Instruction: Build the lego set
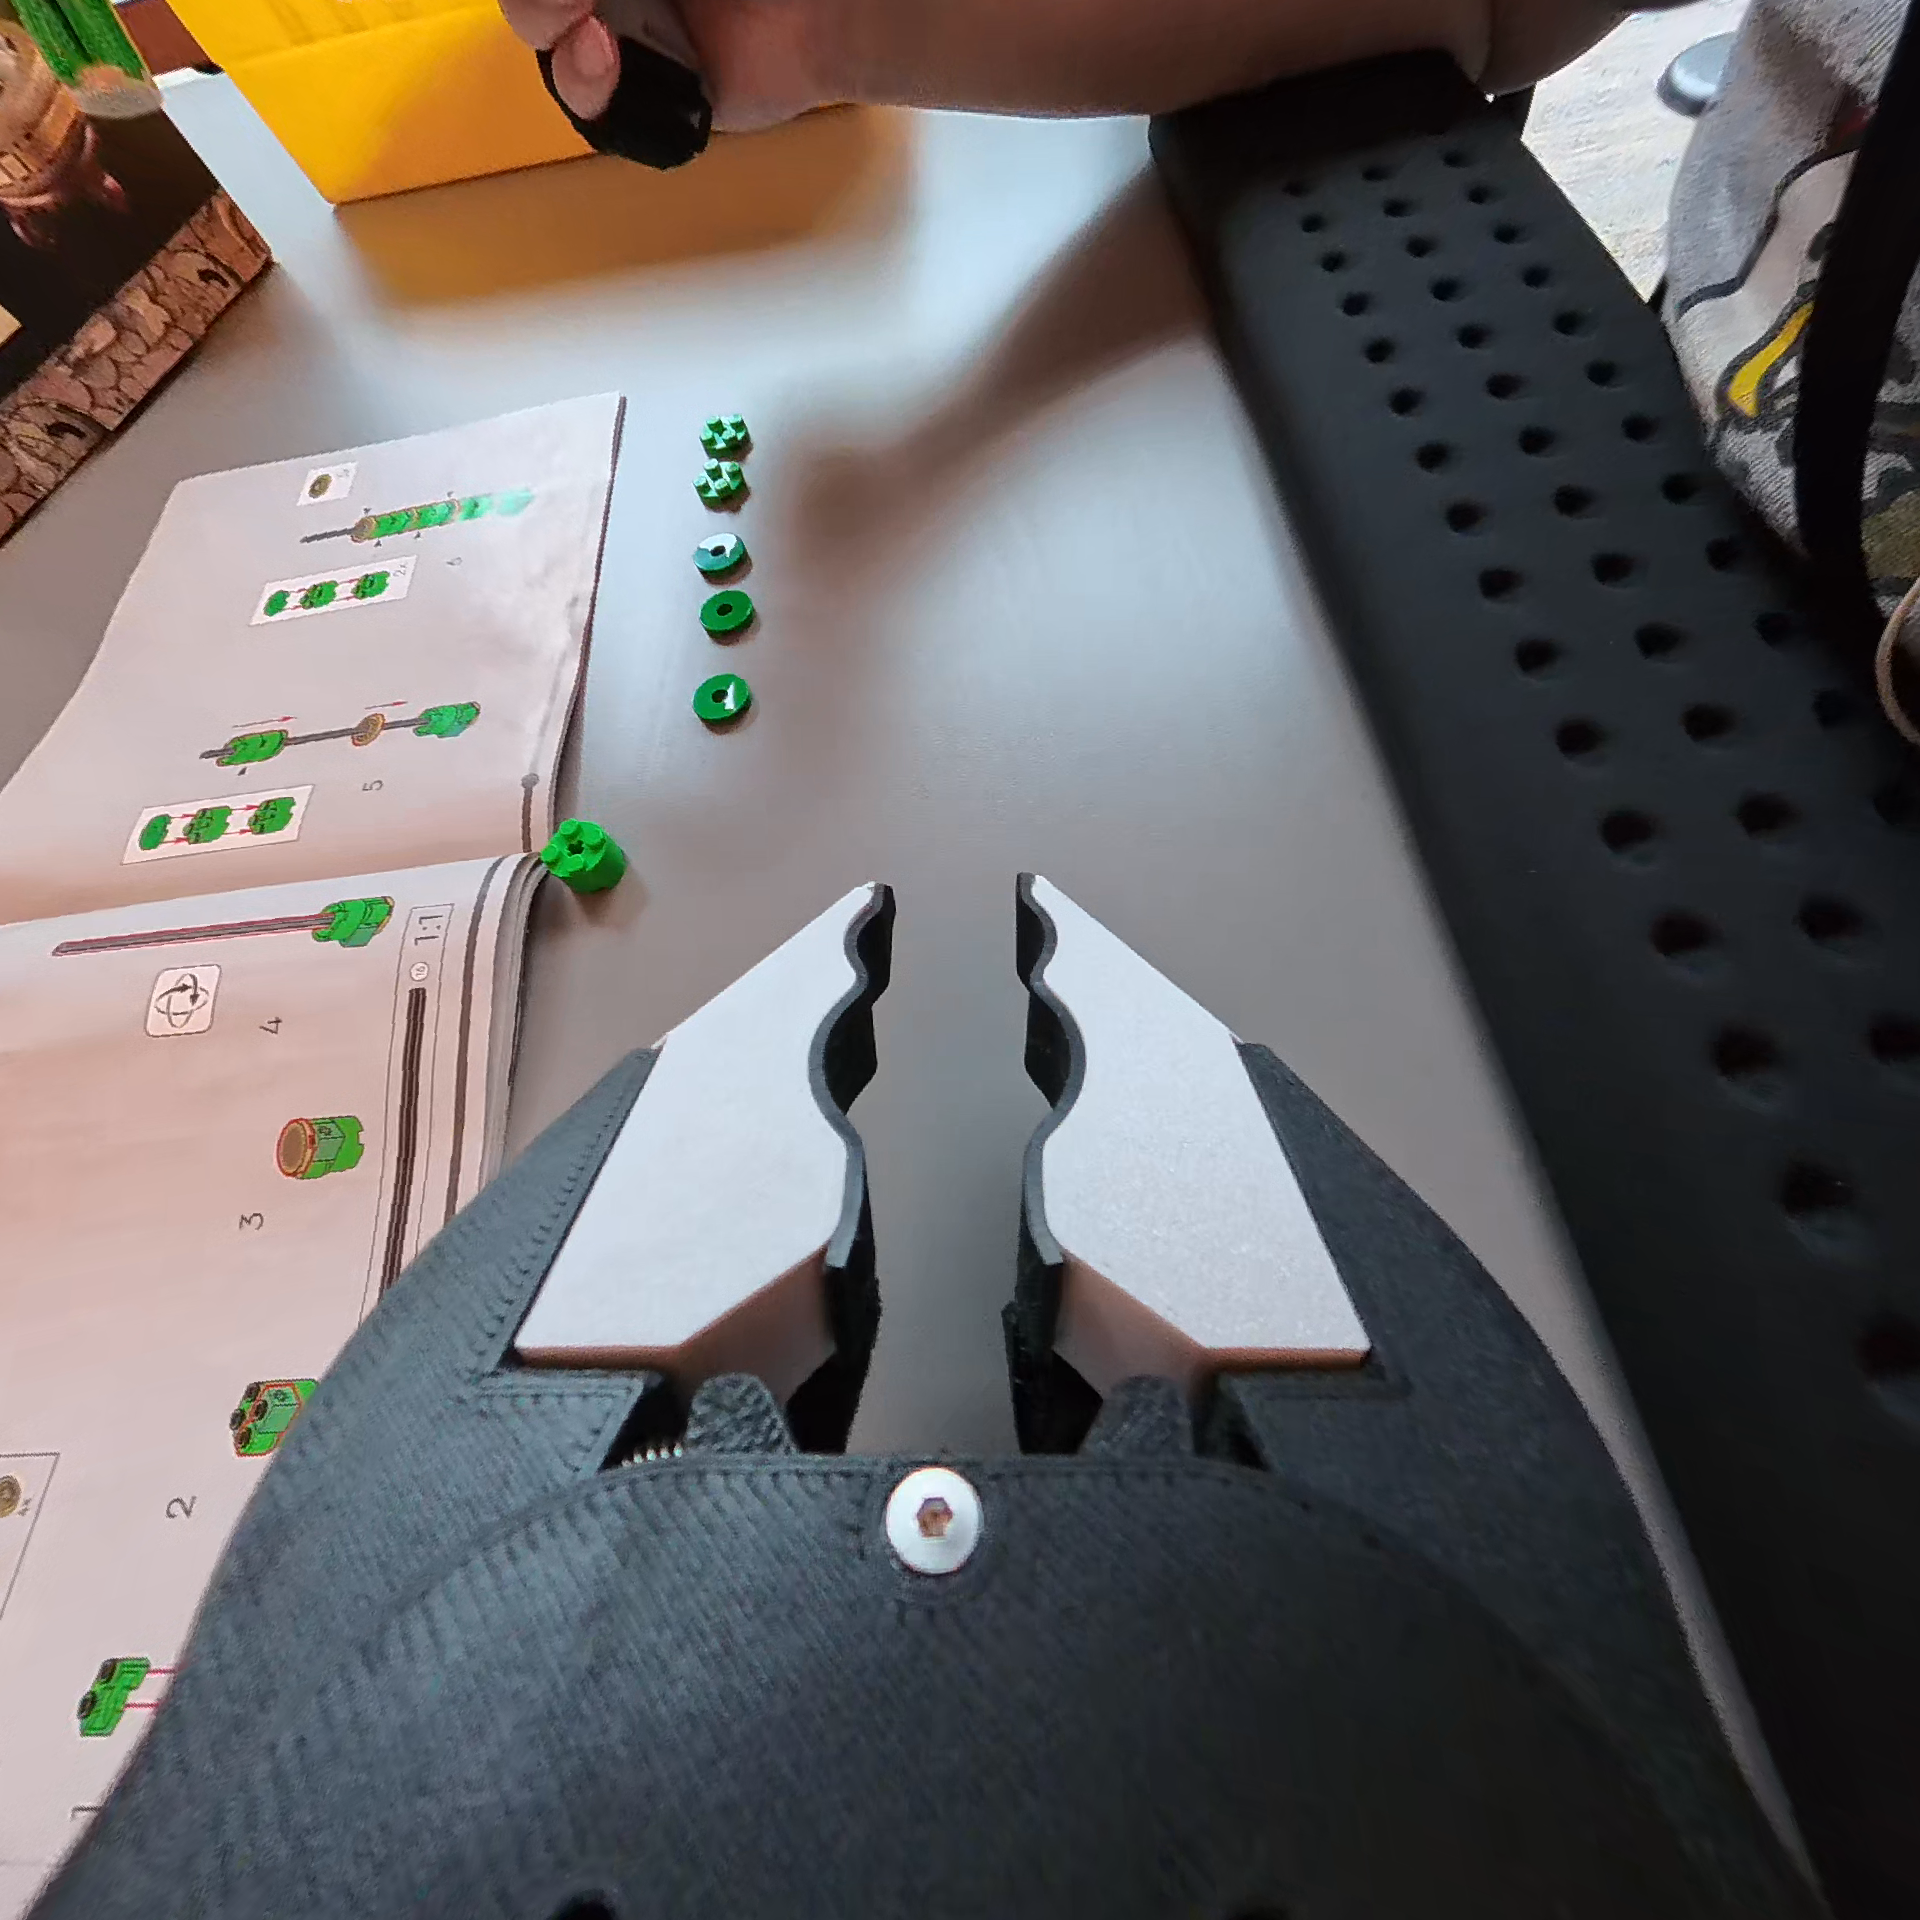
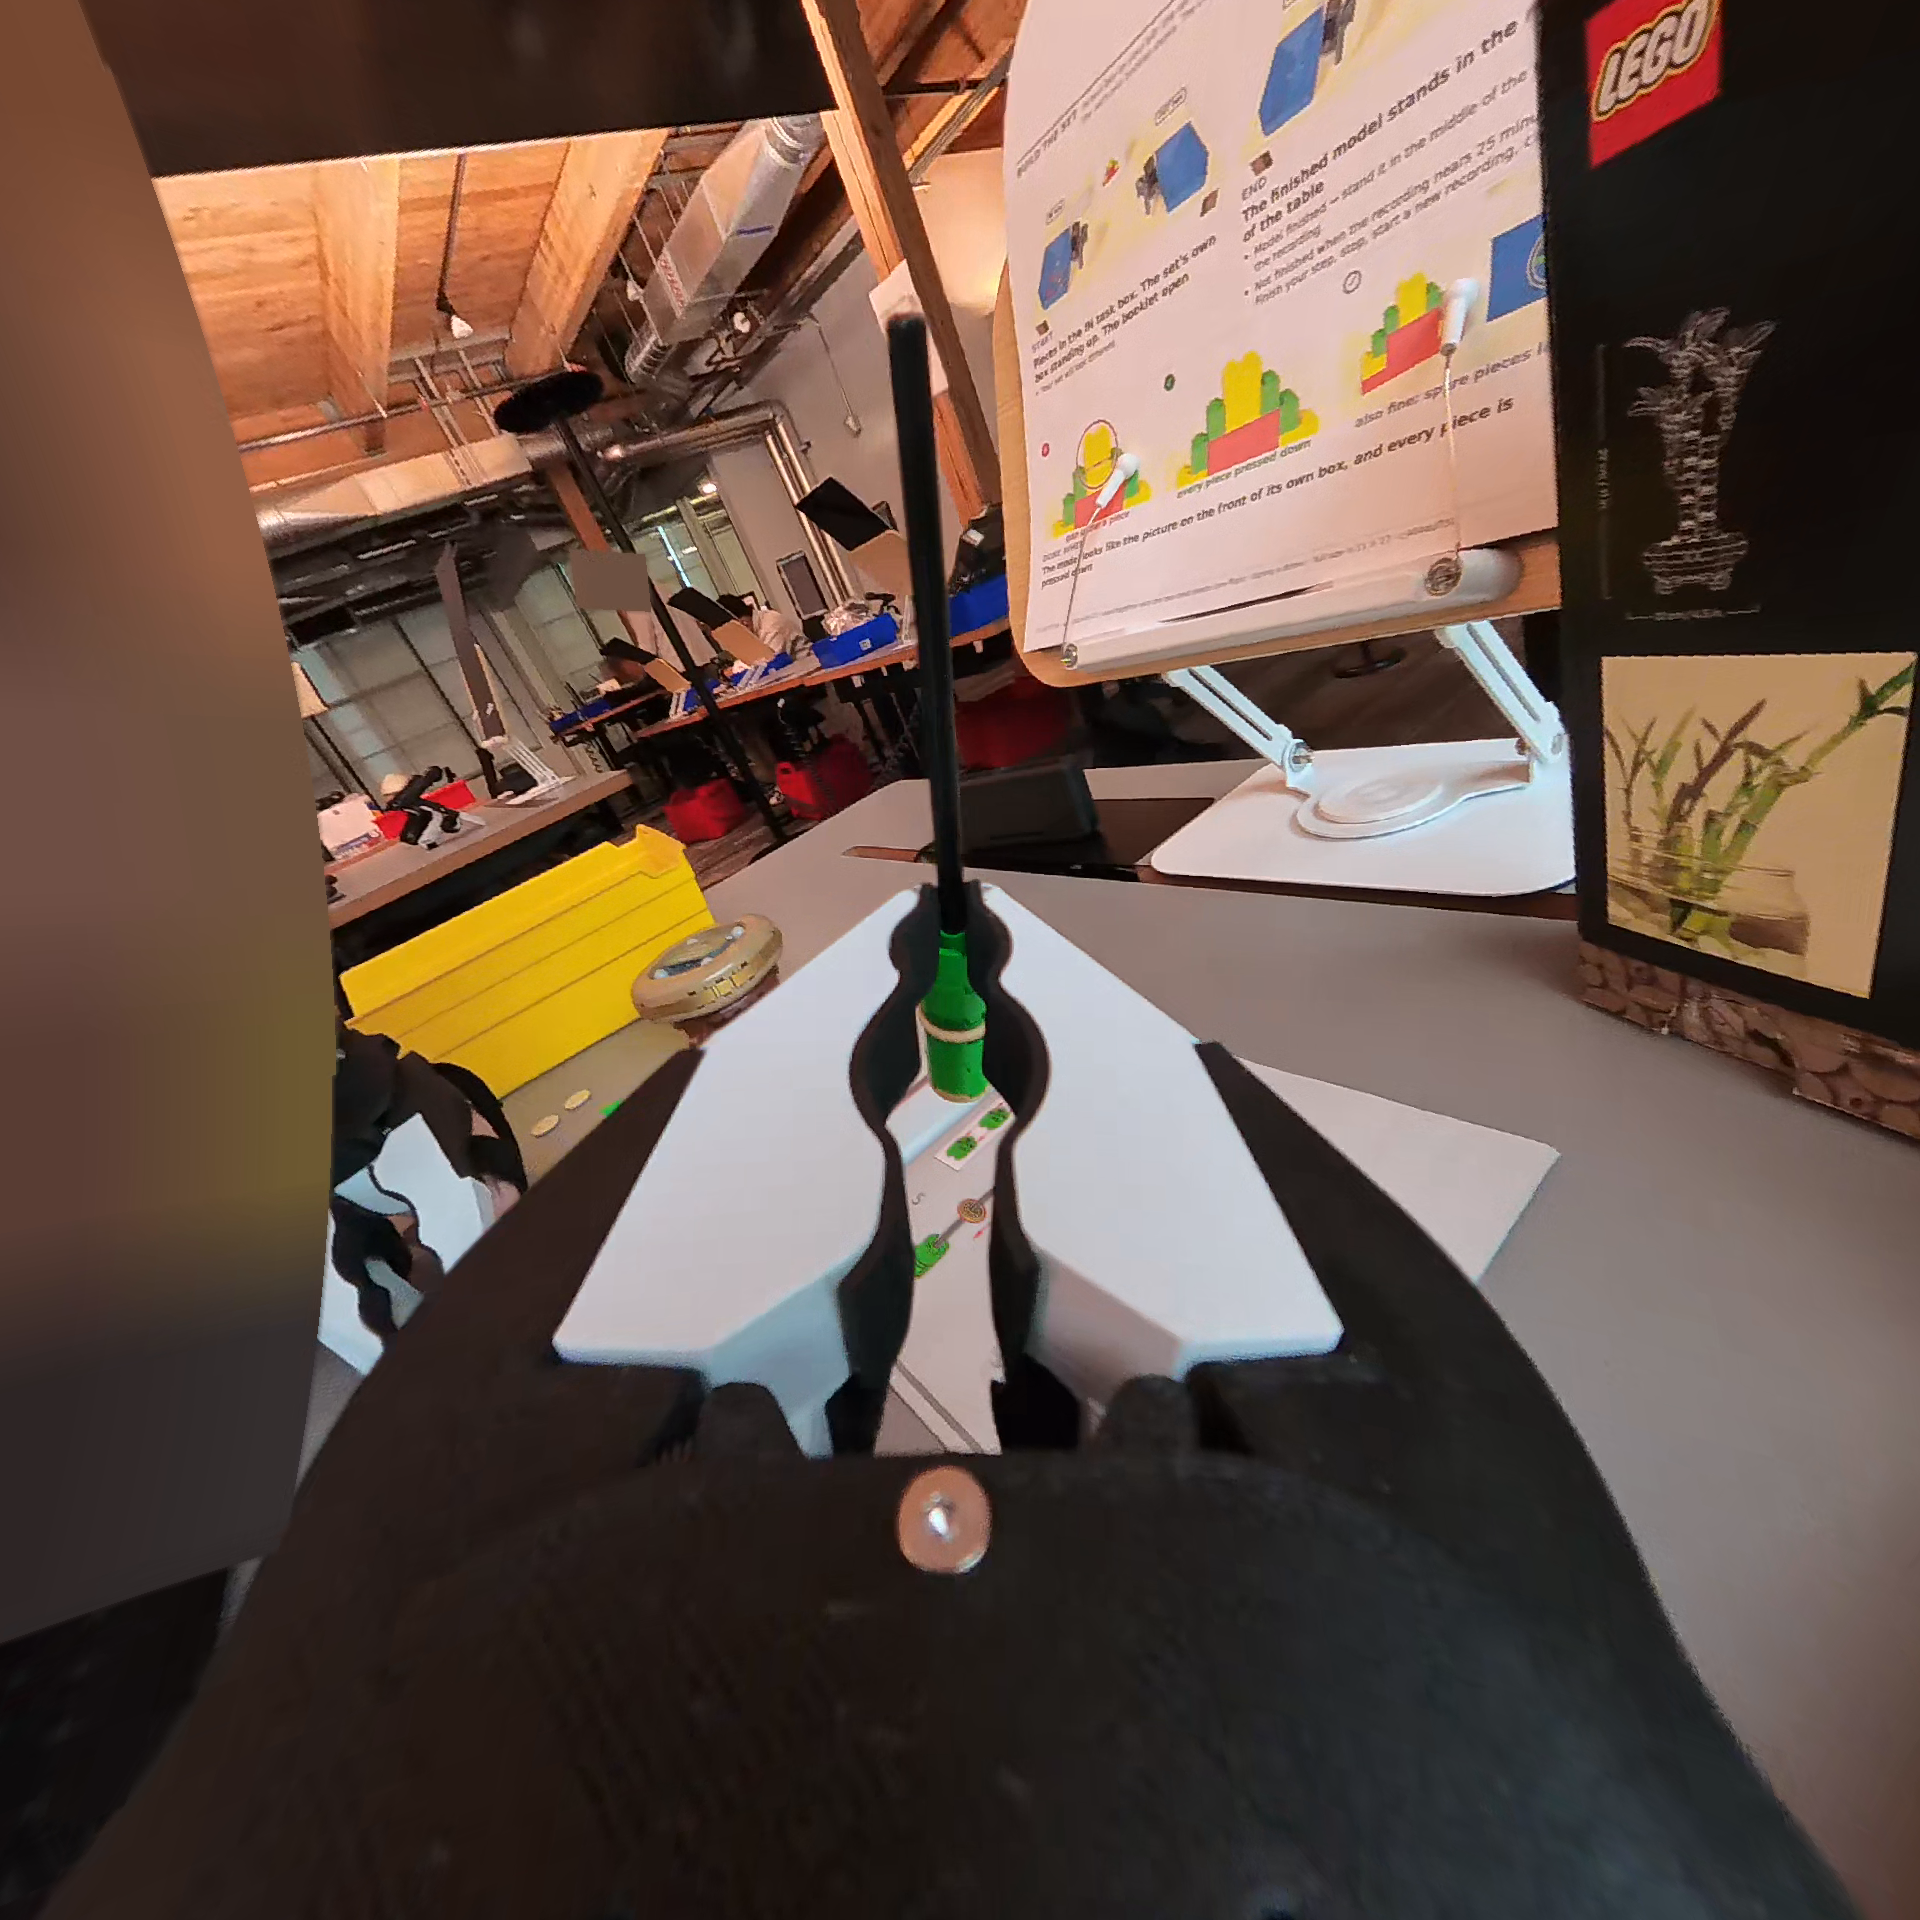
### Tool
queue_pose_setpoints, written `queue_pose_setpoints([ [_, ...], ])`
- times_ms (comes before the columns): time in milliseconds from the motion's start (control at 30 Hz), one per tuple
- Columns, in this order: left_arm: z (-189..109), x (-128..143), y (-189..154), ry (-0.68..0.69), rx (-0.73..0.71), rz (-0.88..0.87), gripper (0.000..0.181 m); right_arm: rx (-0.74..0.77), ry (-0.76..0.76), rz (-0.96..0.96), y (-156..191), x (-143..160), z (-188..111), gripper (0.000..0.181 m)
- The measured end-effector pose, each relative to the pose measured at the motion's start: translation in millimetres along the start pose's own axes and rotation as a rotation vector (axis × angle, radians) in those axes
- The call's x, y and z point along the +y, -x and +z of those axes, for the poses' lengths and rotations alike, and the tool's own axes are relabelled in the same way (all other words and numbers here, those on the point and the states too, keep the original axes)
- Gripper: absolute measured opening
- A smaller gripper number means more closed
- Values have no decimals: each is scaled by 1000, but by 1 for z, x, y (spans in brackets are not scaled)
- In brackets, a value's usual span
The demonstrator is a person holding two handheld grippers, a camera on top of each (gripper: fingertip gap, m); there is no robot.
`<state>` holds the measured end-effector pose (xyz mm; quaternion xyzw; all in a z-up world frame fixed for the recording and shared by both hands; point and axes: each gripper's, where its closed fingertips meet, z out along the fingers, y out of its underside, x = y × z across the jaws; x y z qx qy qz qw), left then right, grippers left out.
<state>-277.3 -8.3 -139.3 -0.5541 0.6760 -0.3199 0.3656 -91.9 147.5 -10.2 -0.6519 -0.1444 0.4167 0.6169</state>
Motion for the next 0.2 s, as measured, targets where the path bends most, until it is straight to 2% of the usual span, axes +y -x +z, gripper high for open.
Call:
queue_pose_setpoints([
  [200,1,2,0,8,4,-3,22,6,23,-87,10,4,2,4],
])
